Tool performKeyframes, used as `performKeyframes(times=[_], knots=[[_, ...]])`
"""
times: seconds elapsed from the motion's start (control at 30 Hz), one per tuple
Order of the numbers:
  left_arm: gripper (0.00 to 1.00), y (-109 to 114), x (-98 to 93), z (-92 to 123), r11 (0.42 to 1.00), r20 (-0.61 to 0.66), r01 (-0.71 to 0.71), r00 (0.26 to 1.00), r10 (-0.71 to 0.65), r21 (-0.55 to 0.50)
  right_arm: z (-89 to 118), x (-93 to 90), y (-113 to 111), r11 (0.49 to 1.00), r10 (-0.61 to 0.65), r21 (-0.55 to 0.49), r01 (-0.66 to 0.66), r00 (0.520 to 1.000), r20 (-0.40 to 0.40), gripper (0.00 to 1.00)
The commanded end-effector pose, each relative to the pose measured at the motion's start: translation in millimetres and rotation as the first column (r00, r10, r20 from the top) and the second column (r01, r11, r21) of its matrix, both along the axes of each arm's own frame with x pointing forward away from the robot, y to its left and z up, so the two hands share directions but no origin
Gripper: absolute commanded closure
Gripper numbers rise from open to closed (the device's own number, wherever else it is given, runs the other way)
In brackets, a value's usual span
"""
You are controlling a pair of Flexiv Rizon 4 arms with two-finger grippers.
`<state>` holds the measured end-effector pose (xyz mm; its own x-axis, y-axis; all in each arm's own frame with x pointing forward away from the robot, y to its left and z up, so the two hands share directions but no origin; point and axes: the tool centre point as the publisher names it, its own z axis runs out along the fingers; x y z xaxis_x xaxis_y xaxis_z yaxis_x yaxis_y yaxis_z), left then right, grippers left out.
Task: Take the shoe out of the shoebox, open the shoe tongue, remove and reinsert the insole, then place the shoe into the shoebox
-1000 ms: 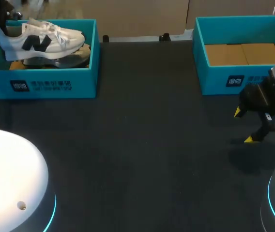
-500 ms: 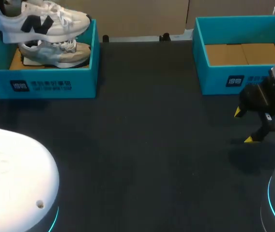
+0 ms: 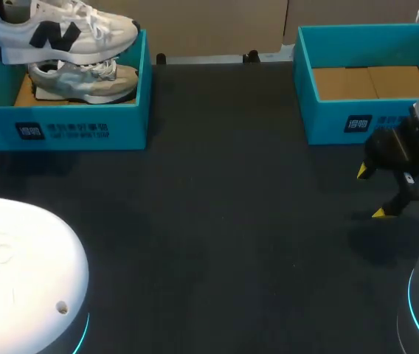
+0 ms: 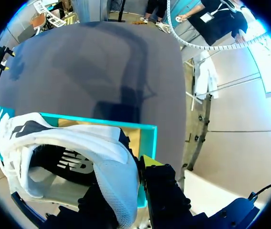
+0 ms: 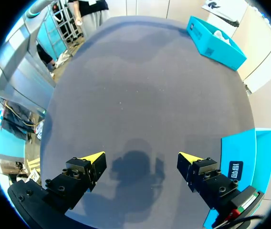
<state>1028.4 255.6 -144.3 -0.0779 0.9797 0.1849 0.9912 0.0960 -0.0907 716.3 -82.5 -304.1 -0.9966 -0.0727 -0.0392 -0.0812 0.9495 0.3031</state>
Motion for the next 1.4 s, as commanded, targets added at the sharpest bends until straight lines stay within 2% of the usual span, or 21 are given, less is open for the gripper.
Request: performKeyframes(times=[0.03, 0.13, 0.3, 0.33, 0.37, 0.4, 0.5, 0.53, 0.67, 0.73, 1.3, 1.4], knots=[[1.00, -2.5, -38.5, 25.0, 0.997, 0.043, 0.024, 0.999, -0.021, -0.068, -0.2, -1.1, 0.0, 1.000, 0.000, -0.002, 0.000, 1.000, 0.002, 0.00], [1.00, -13.6, -66.4, 43.2, 0.994, 0.051, 0.049, 0.998, -0.044, -0.097, -0.2, -1.1, 0.0, 1.000, 0.000, -0.002, 0.000, 1.000, 0.002, 0.00], [1.00, -34.5, -114.6, 53.0, 0.993, 0.075, 0.072, 0.995, -0.065, -0.089, -0.2, -1.1, 0.0, 1.000, 0.000, -0.002, 0.000, 1.000, 0.002, 0.00], [1.00, -40.8, -126.1, 51.4, 0.995, 0.078, 0.064, 0.995, -0.058, -0.076, -0.2, -1.1, 0.0, 1.000, 0.000, -0.002, 0.000, 1.000, 0.002, 0.00], [1.00, -40.8, -126.1, 51.4, 0.995, 0.078, 0.064, 0.995, -0.058, -0.076, -0.2, -1.1, 0.0, 1.000, 0.000, -0.002, 0.000, 1.000, 0.002, 0.00], [1.00, -49.6, -141.0, 47.6, 0.996, 0.103, 0.065, 0.993, -0.059, -0.059, -0.2, -1.1, 0.0, 1.000, 0.000, -0.002, 0.000, 1.000, 0.002, 0.00], [1.00, -67.8, -167.7, 38.4, 0.997, 0.095, 0.059, 0.994, -0.054, -0.052, -0.2, -1.1, 0.0, 1.000, 0.000, -0.002, 0.000, 1.000, 0.002, 0.00], [1.00, -76.5, -179.6, 33.8, 0.996, 0.079, 0.076, 0.994, -0.071, -0.056, -0.2, -1.1, 0.0, 1.000, 0.000, -0.002, 0.000, 1.000, 0.002, 0.00], [1.00, -101.6, -207.2, 21.8, 0.996, 0.074, 0.070, 0.995, -0.066, -0.053, -0.2, -1.1, 0.0, 1.000, 0.000, -0.002, 0.000, 1.000, 0.002, 0.00], [1.00, -118.5, -224.0, 15.2, 0.998, 0.029, 0.054, 0.998, -0.053, -0.045, -0.2, -1.1, 0.0, 1.000, 0.000, -0.002, 0.000, 1.000, 0.002, 0.00], [1.00, -122.8, -227.9, 14.3, 0.998, 0.021, 0.046, 0.999, -0.045, -0.044, -0.2, -1.1, 0.0, 1.000, 0.000, -0.002, 0.000, 1.000, 0.002, 0.00], [1.00, -139.0, -250.7, 5.1, 0.996, 0.031, 0.077, 0.997, -0.075, -0.049, -0.2, -1.1, 0.0, 1.000, 0.000, -0.002, 0.000, 1.000, 0.002, 0.00]])
